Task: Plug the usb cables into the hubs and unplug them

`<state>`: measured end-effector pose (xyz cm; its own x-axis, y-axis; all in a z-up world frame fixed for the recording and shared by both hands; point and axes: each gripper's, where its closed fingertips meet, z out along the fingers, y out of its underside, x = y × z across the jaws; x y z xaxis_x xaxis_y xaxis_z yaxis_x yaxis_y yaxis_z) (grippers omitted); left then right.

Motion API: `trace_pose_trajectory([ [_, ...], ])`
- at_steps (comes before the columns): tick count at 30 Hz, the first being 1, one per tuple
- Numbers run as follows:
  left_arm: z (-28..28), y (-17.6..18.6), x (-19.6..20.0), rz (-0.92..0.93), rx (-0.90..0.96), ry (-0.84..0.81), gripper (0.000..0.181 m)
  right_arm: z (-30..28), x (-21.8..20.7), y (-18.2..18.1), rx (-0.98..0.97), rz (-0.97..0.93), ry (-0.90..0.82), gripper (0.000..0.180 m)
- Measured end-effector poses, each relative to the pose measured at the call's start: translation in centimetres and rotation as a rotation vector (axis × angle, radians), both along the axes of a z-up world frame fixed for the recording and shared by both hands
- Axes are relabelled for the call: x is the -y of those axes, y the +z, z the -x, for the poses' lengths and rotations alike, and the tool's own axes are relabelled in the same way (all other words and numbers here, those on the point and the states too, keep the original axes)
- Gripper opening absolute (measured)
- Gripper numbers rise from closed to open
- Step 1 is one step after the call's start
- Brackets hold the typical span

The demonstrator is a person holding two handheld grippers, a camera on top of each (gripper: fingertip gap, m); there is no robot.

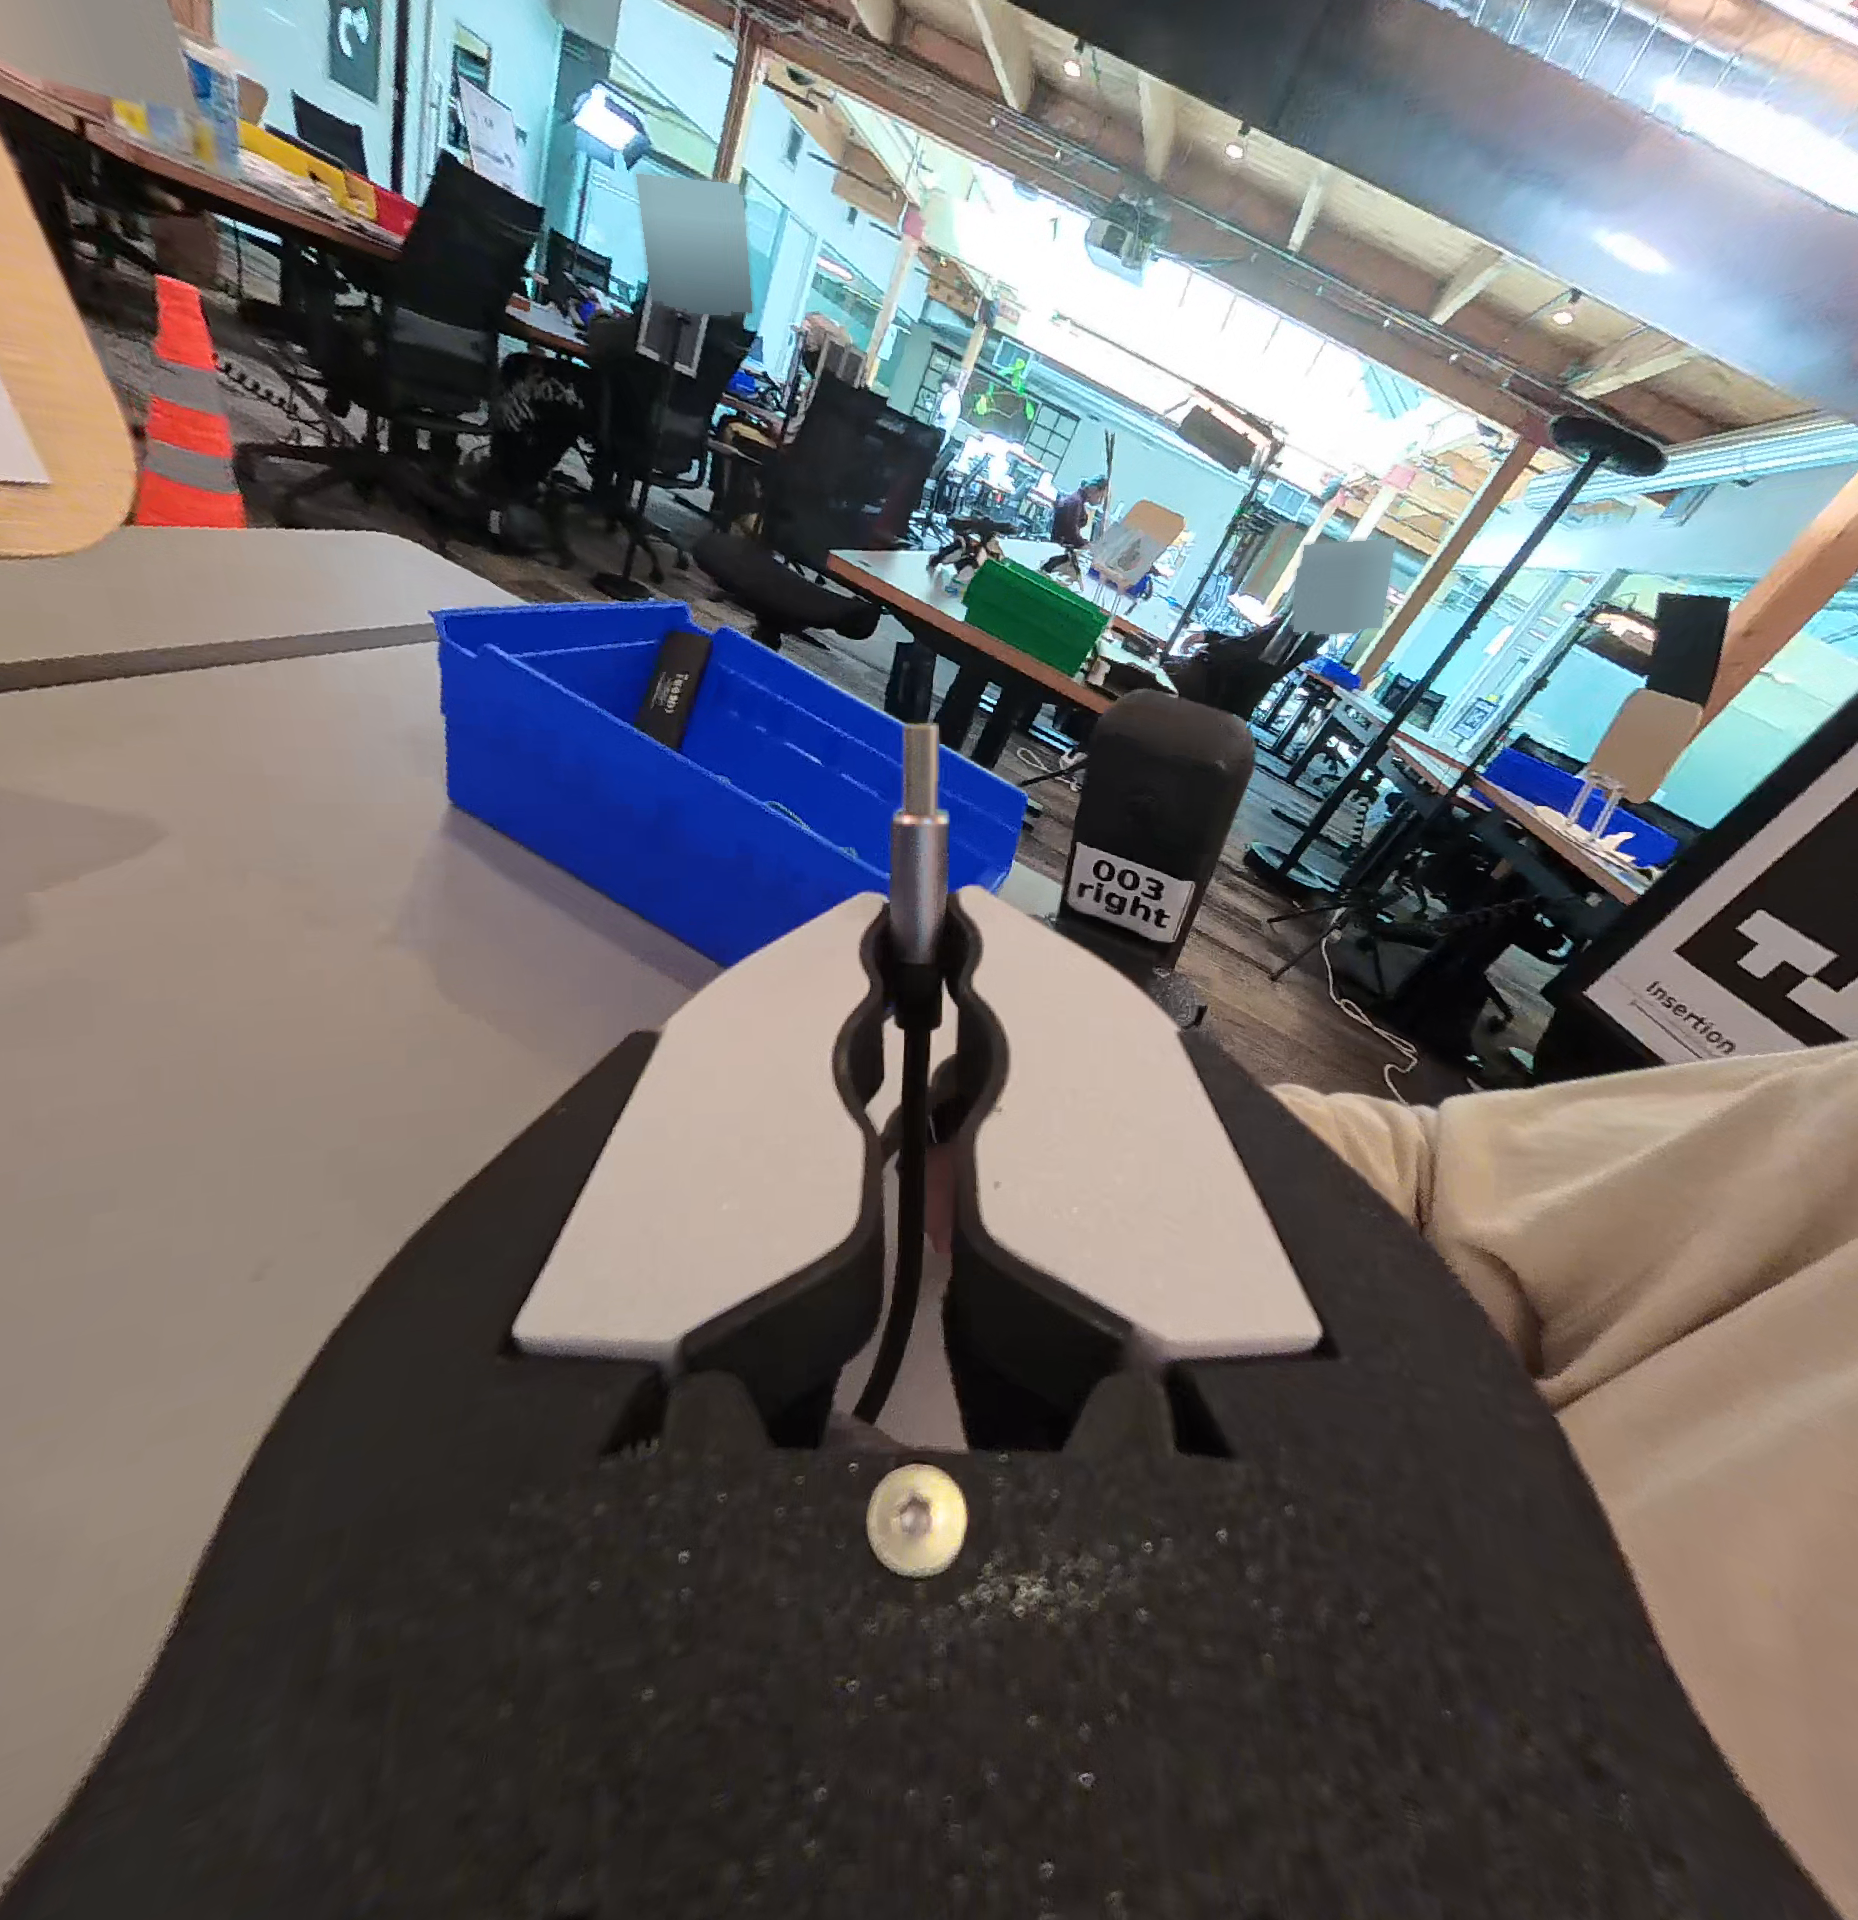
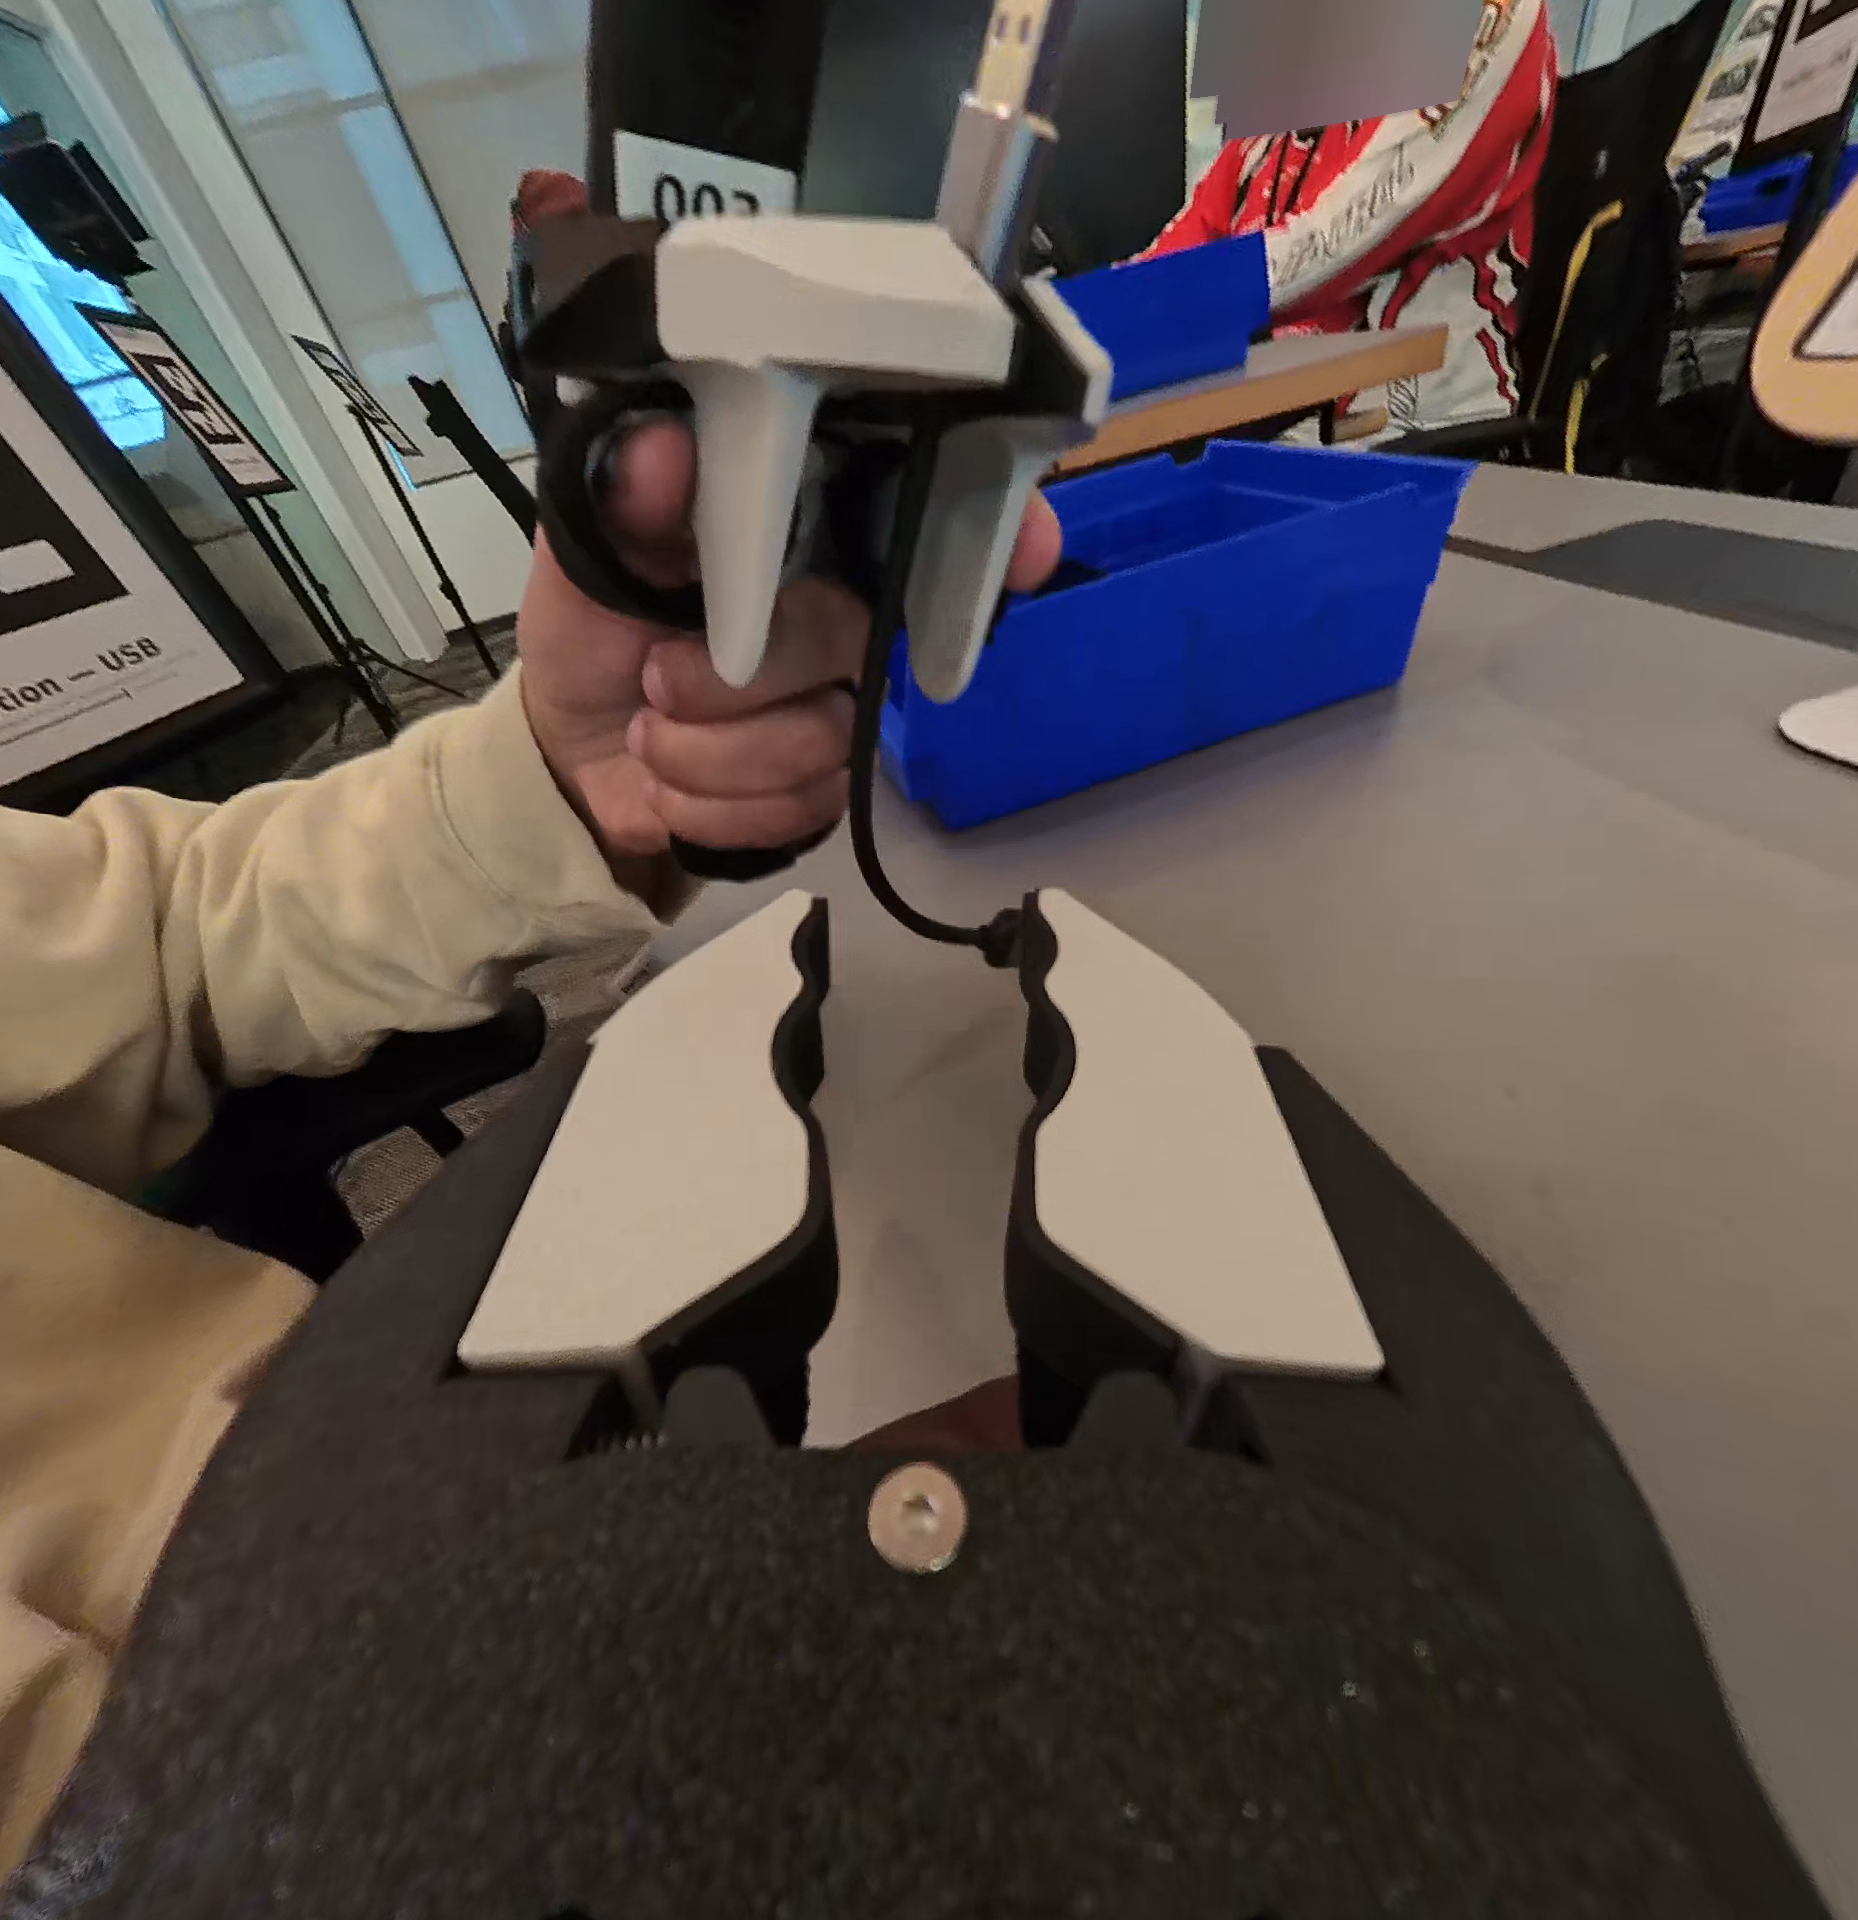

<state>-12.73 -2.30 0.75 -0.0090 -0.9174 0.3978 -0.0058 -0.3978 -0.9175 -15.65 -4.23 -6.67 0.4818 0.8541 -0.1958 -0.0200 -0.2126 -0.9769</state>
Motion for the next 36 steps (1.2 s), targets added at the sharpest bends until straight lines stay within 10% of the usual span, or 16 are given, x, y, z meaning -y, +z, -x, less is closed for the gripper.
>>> trace_pose_trajectory([
  [14,-1.3,0.7,0.5,0.063,0.074,-0.051,0.014,0.5,0.2,0.2,0.003,-0.04,0.033,0.004],
  [17,0.0,-1.1,-0.5,0.041,-0.003,0.01,0.051,-1.3,-0.7,0.1,0.013,-0.023,-0.04,0.004],
  [28,7.8,-9.6,-2.9,-0.205,-0.209,0.457,0.046,-22.9,-3.6,9.3,0.321,0.013,-0.686,0.003],
  [36,7.0,-9.2,-1.6,-0.362,-0.289,0.494,0.046,-35.9,-6.2,-2.1,0.861,0.623,-0.854,0.004],
])
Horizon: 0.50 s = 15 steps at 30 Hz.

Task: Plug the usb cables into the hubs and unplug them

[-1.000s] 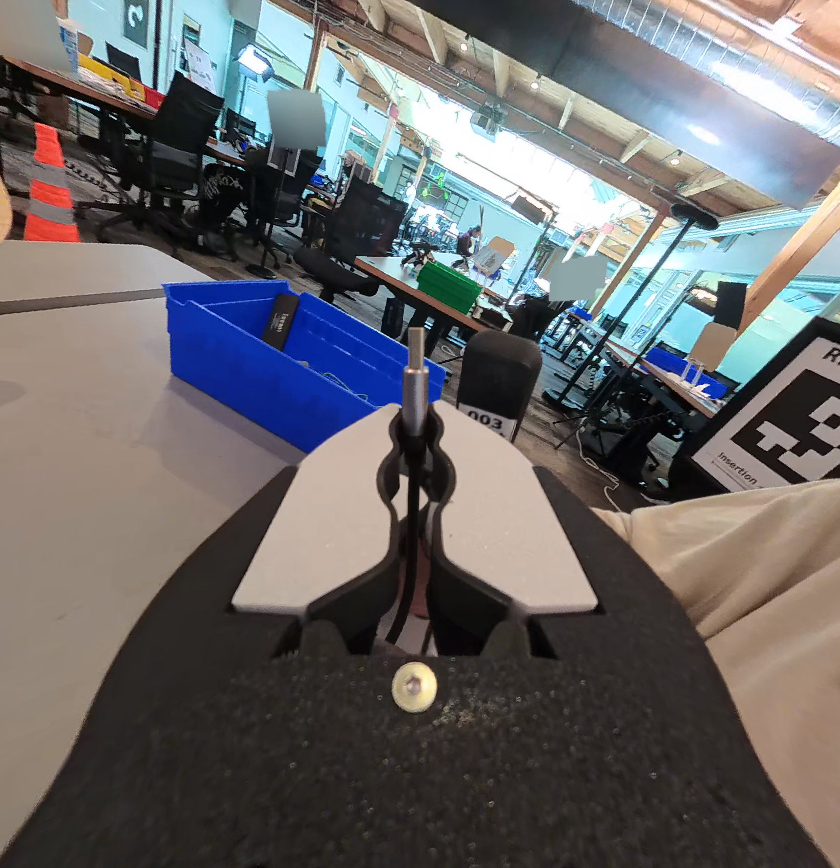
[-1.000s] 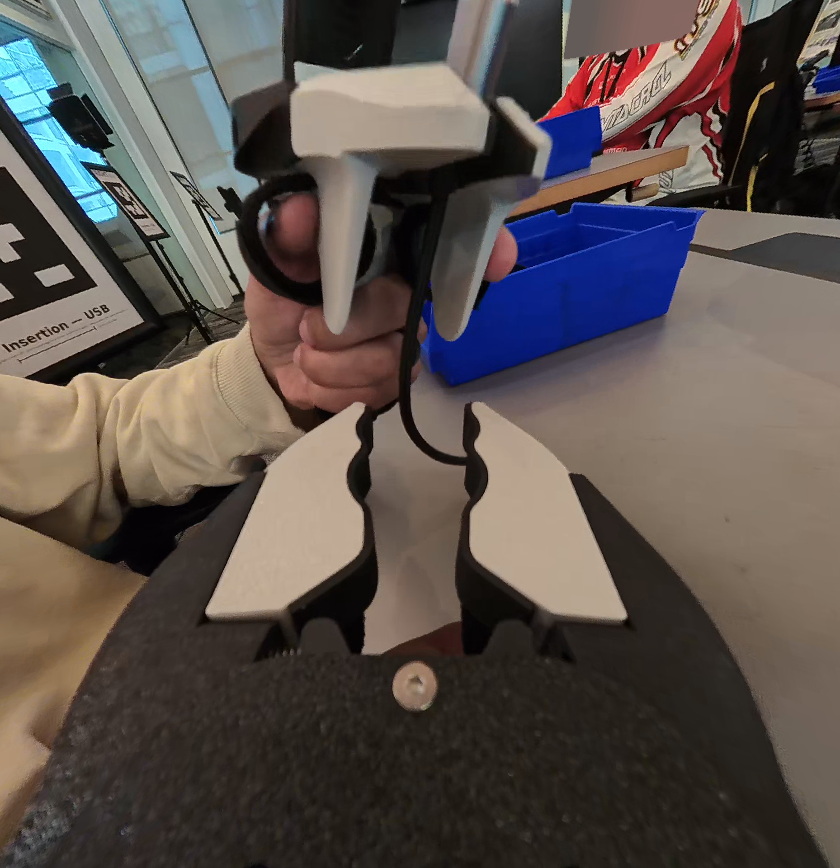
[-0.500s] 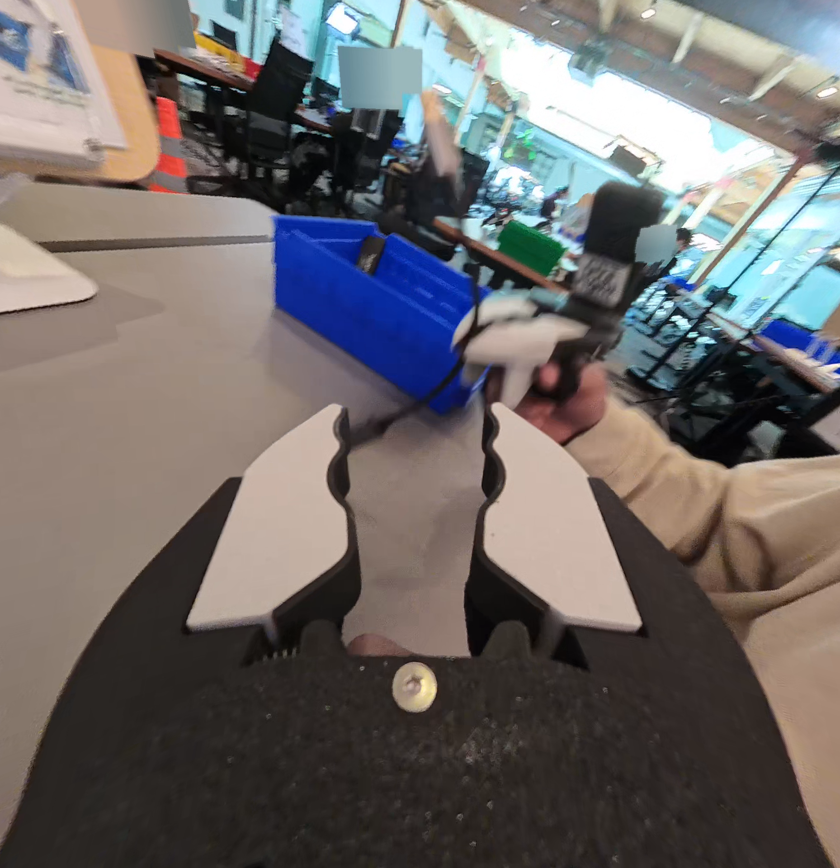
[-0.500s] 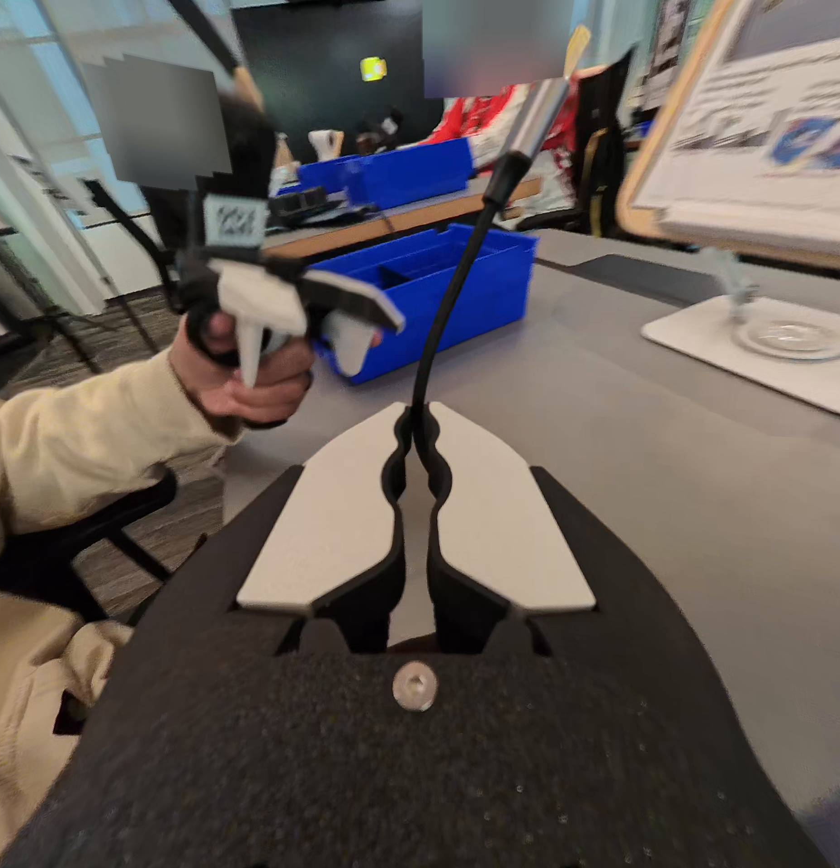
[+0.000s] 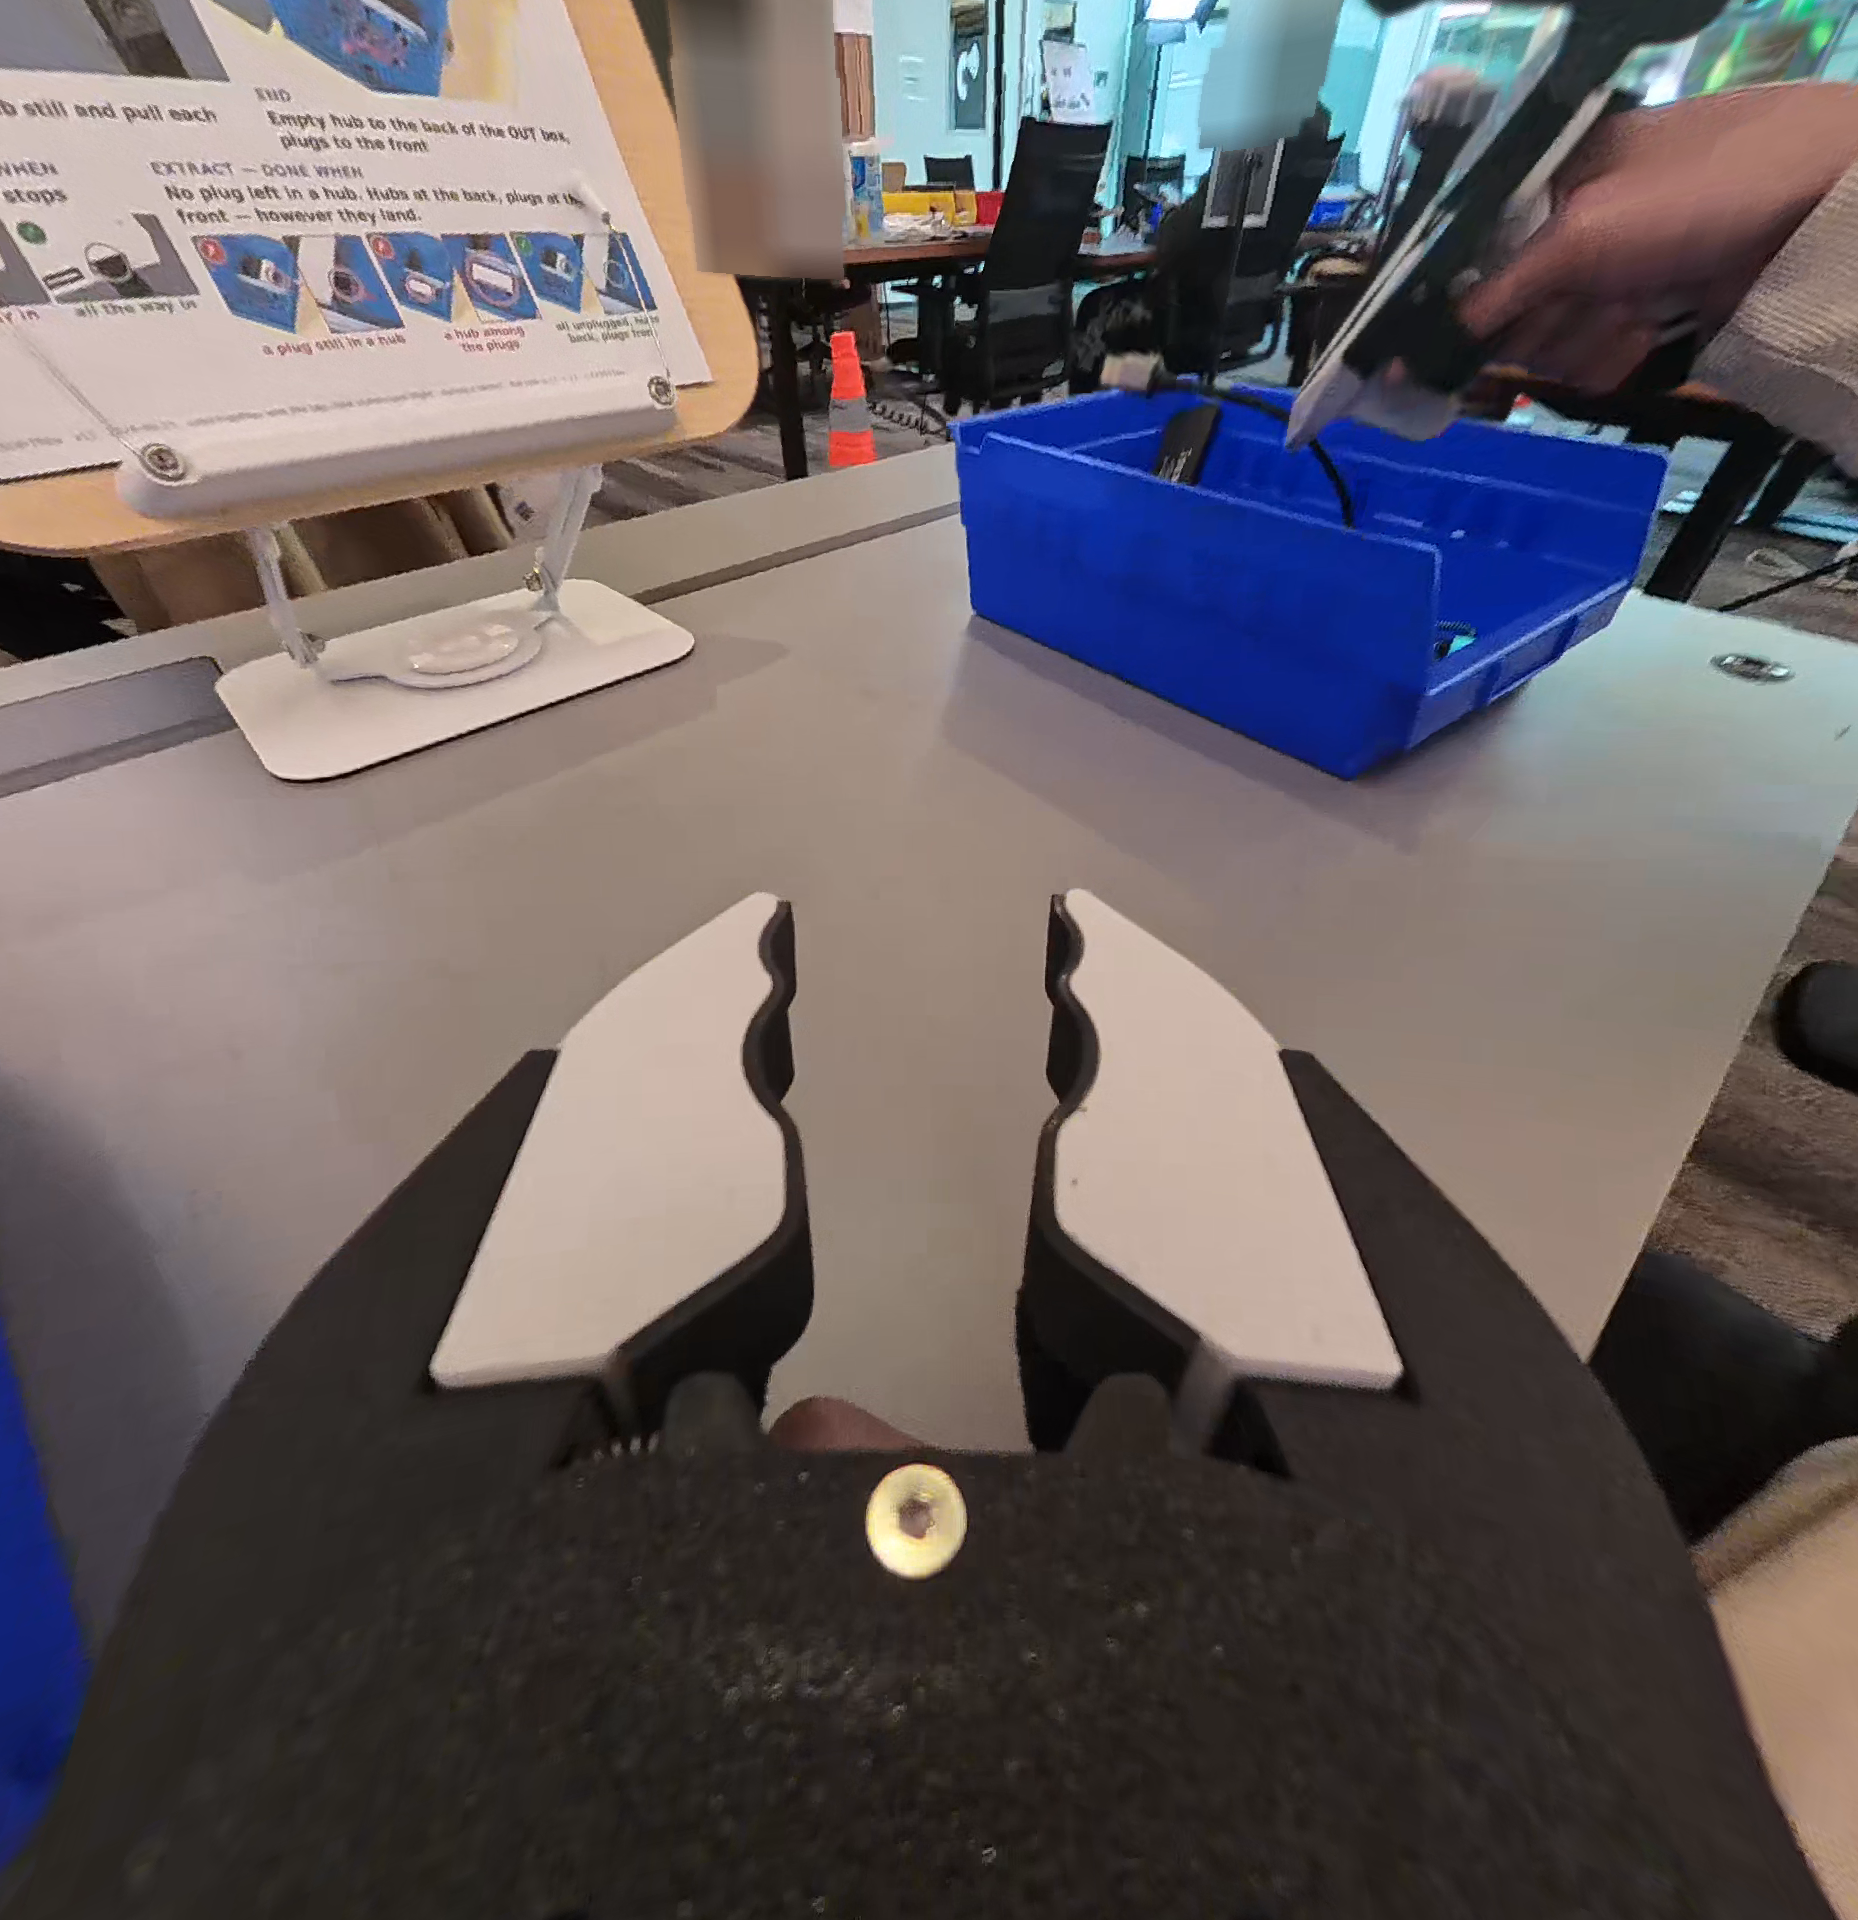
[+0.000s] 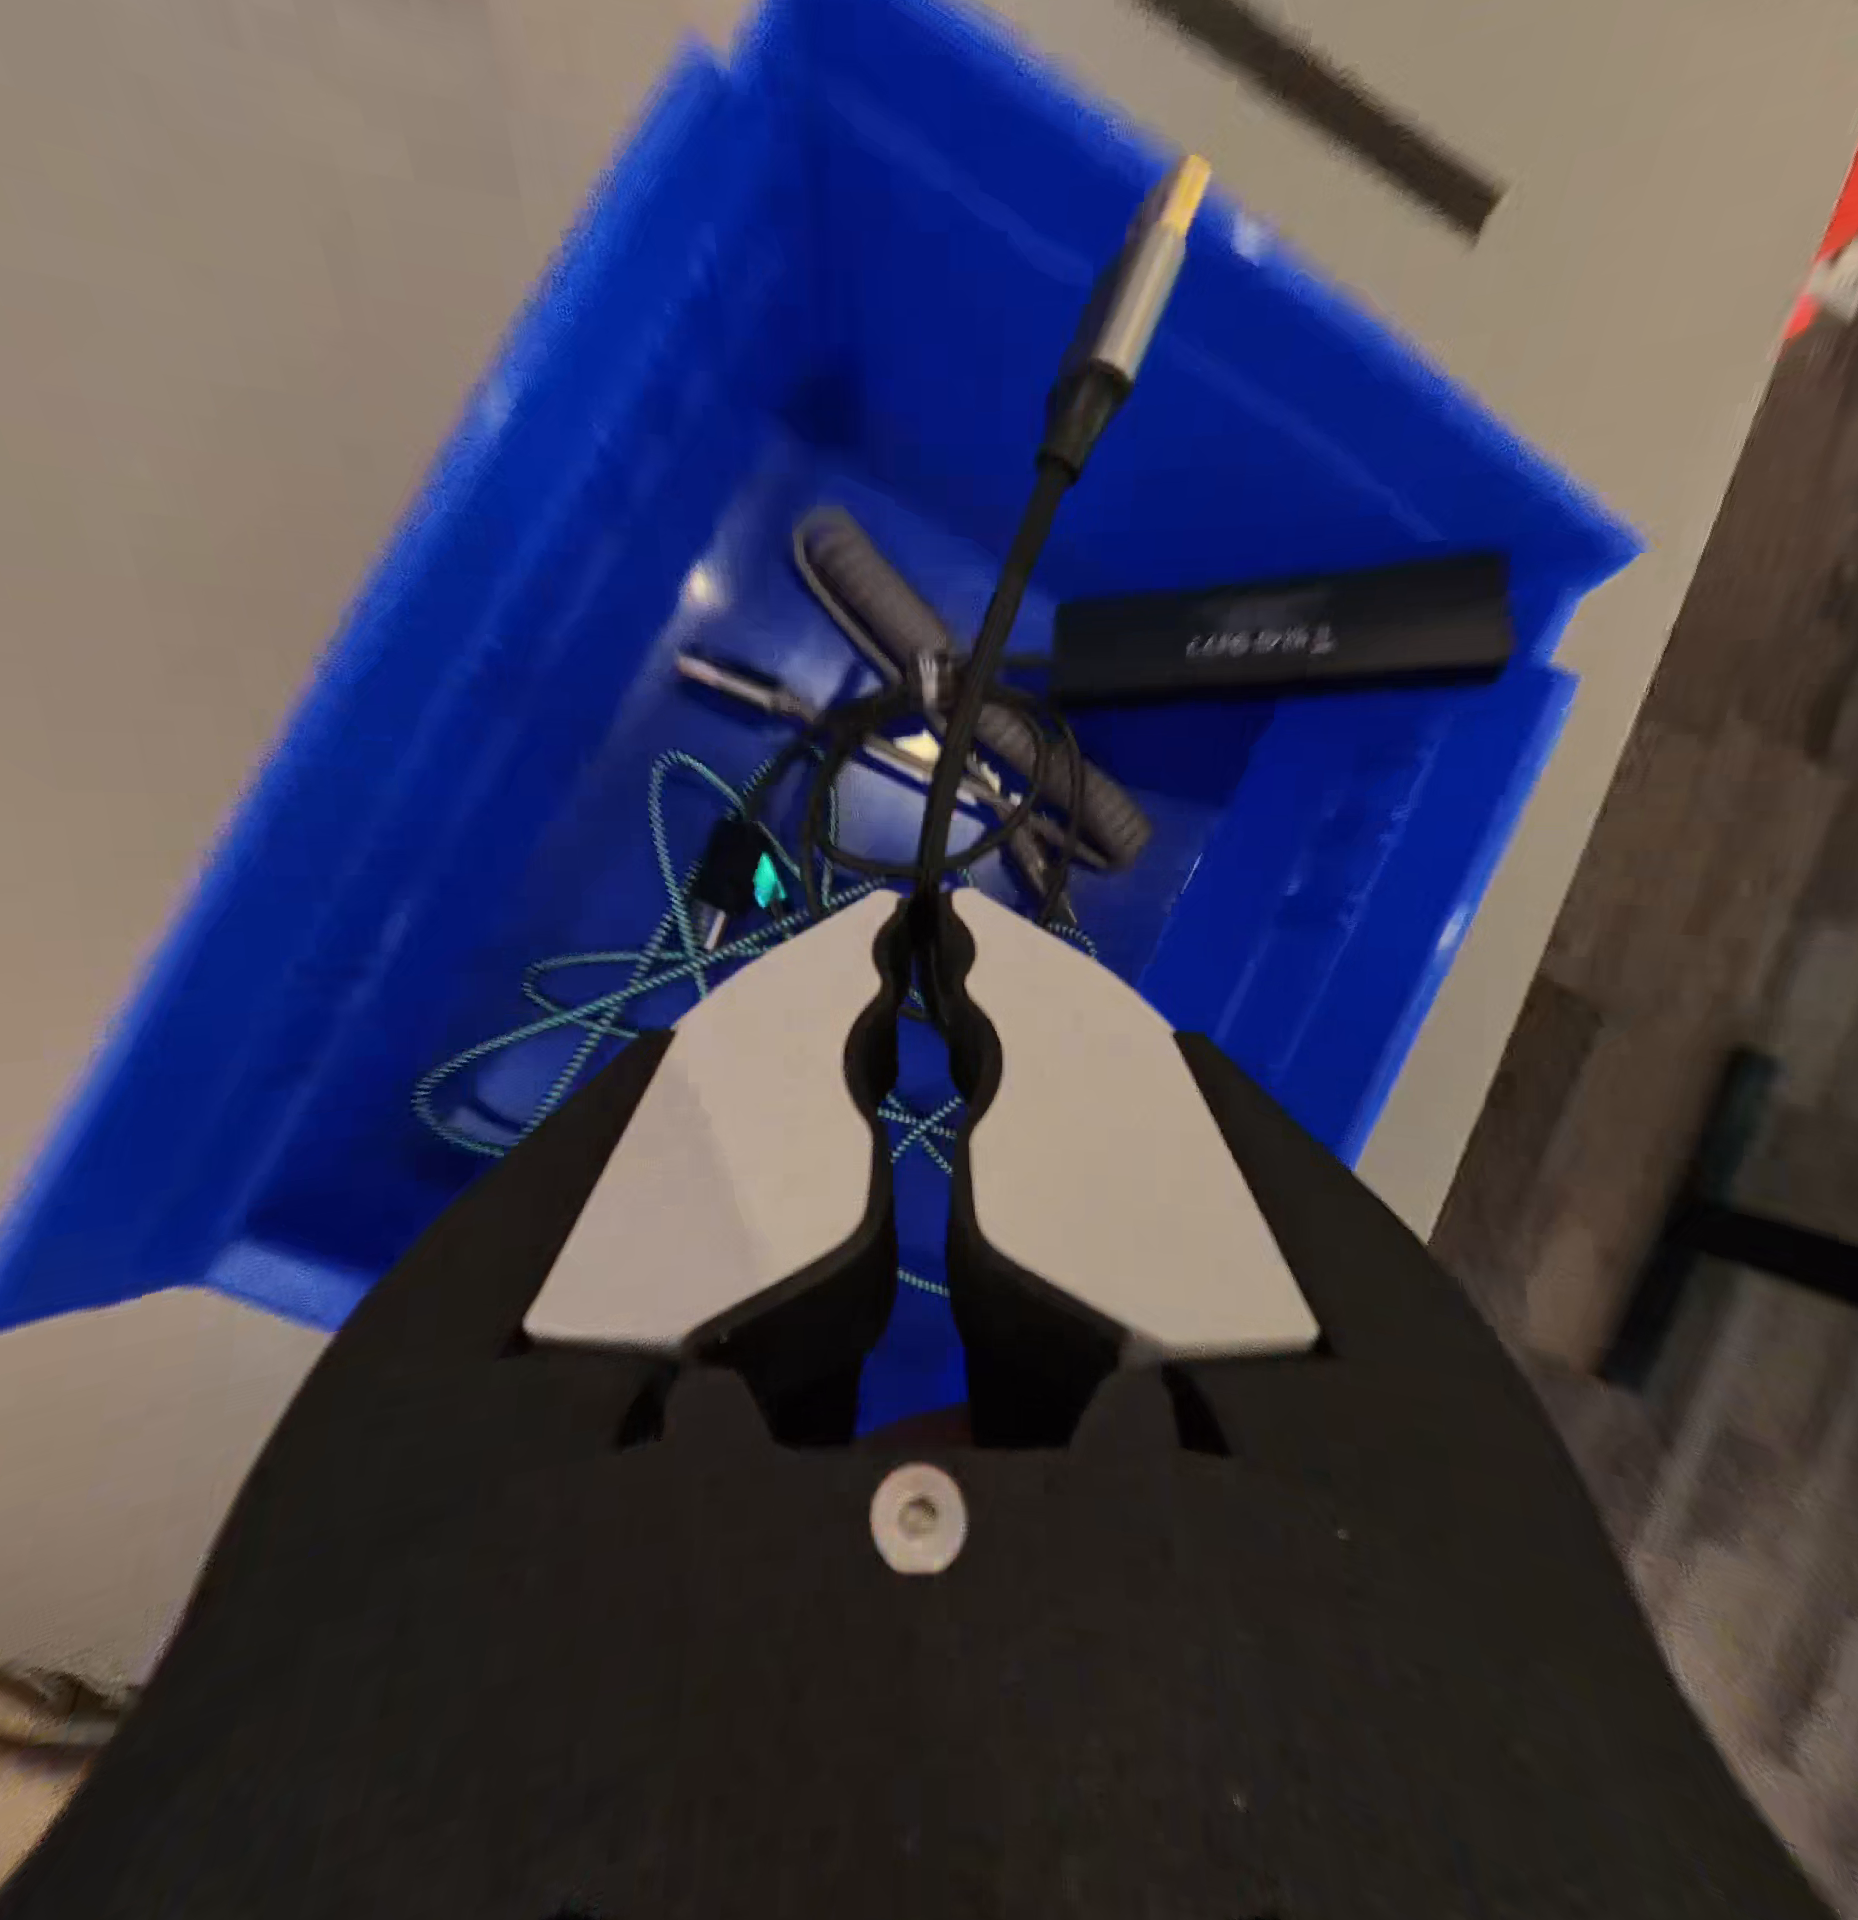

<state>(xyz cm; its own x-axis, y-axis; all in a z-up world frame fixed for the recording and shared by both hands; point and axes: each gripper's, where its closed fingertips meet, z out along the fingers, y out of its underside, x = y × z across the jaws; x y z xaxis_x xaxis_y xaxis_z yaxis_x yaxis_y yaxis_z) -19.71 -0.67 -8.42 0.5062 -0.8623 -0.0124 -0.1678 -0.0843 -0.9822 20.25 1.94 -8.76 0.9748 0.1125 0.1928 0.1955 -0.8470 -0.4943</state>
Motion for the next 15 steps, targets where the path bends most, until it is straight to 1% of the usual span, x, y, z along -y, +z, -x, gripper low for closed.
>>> trace_pose_trajectory([
  [3,0.0,-1.0,-0.2,0.029,-0.041,0.033,0.046,0.4,-0.2,-4.3,0.027,0.125,0.014,0.005],
  [7,0.4,-2.4,-0.9,0.113,-0.066,0.07,0.045,1.8,-1.0,-7.4,-0.025,0.126,0.022,0.006],
  [8,0.5,-2.7,-1.1,0.131,-0.066,0.077,0.043,2.1,-1.1,-7.7,-0.036,0.107,0.031,0.017],
  [9,0.7,-2.9,-1.3,0.15,-0.065,0.082,0.042,2.2,-1.2,-7.8,-0.043,0.085,0.033,0.033],
  [10,0.8,-3.1,-1.4,0.169,-0.062,0.084,0.043,2.3,-1.1,-7.7,-0.053,0.057,0.031,0.043],
  [12,0.9,-3.3,-1.5,0.19,-0.058,0.079,0.043,2.8,-0.4,-6.0,-0.078,-0.025,0.021,0.052],
  [13,1.0,-3.3,-1.5,0.195,-0.062,0.081,0.042,3.2,0.1,-4.3,-0.075,-0.093,0.013,0.053],
  [15,1.0,-3.3,-1.5,0.201,-0.073,0.076,0.043,5.9,1.1,0.8,-0.079,-0.334,0.056,0.052],
])
